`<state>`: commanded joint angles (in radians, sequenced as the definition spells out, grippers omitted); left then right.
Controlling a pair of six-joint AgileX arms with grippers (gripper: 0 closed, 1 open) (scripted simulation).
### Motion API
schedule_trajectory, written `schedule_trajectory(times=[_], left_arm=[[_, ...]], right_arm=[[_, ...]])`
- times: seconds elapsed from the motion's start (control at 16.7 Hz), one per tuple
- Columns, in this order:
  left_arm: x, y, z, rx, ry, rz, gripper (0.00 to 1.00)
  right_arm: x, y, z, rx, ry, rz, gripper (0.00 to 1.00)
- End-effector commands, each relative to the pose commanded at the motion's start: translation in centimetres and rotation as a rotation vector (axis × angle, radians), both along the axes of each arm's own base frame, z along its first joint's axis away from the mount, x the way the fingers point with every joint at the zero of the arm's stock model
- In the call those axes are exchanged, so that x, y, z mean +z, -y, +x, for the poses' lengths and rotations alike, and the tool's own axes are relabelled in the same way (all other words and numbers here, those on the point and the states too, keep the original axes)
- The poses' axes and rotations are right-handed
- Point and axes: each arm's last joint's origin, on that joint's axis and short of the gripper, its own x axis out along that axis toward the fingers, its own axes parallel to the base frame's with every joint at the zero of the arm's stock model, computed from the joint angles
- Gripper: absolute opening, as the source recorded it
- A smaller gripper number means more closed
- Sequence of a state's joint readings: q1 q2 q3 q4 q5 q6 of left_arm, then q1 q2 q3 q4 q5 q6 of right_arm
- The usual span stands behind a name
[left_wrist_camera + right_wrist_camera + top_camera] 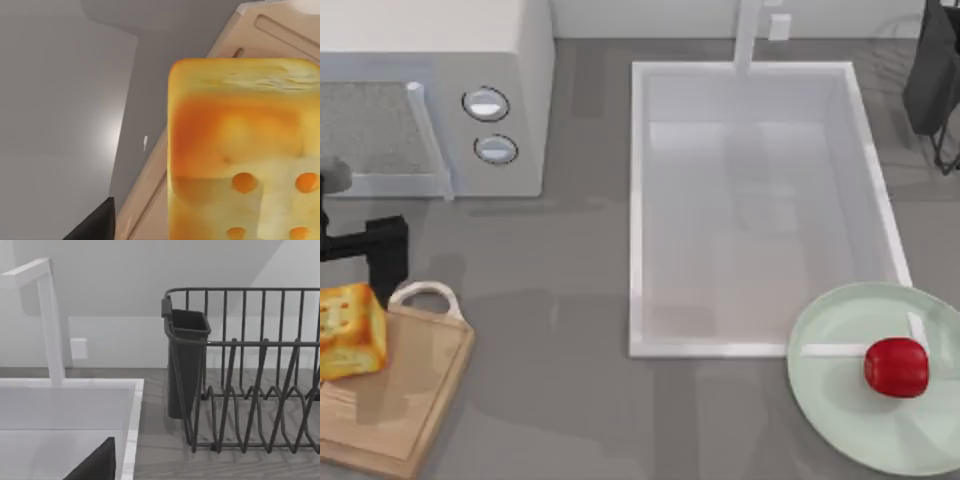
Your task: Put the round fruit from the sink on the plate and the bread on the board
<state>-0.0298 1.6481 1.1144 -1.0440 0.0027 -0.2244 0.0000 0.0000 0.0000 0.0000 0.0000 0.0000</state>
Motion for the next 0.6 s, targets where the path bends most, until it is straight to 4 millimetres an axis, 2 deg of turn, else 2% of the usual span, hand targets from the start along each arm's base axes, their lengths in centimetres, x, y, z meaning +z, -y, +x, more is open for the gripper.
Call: schedule_trajectory(times=[0.36, 0.6], left_arm=[[-5.4, 0.1, 0.1, 0.0, 0.009, 0.0, 1.0], [-5.8, 0.1, 0.0, 0.0, 0.005, 0.0, 1.0]], right_arm=[[0.0, 0.0, 0.0, 0.0, 0.0, 0.0, 1.0], [0.0, 0.0, 0.0, 0.0, 0.0, 0.0, 1.0]])
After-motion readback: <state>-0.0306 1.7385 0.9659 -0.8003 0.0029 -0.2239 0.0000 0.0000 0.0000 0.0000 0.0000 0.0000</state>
